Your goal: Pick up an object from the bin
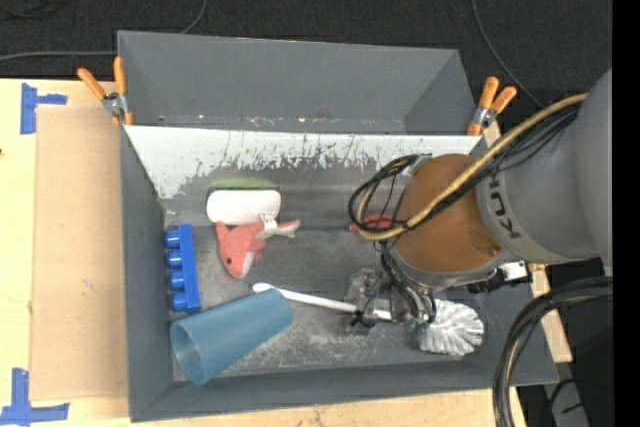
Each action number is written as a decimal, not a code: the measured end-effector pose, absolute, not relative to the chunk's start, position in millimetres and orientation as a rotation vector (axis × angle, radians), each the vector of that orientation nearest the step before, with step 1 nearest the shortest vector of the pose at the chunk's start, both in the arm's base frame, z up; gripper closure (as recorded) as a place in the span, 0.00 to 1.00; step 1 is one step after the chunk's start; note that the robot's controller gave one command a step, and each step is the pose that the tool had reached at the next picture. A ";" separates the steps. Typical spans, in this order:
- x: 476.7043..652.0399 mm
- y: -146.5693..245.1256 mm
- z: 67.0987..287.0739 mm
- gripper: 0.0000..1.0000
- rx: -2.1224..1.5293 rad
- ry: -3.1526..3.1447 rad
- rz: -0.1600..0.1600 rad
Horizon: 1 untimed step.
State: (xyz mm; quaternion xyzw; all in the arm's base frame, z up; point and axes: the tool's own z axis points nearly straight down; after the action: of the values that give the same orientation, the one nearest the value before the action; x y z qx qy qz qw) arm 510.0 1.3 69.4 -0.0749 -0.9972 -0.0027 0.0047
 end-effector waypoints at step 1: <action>510.2 1.7 69.4 1.00 -0.257 -3.120 -0.008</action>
Offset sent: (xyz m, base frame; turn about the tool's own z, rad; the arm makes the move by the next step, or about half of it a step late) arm -0.0150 0.0006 0.1568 0.0023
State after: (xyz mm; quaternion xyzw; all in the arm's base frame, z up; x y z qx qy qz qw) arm 510.2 1.7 69.4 -0.0821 -0.9966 -0.0026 0.0053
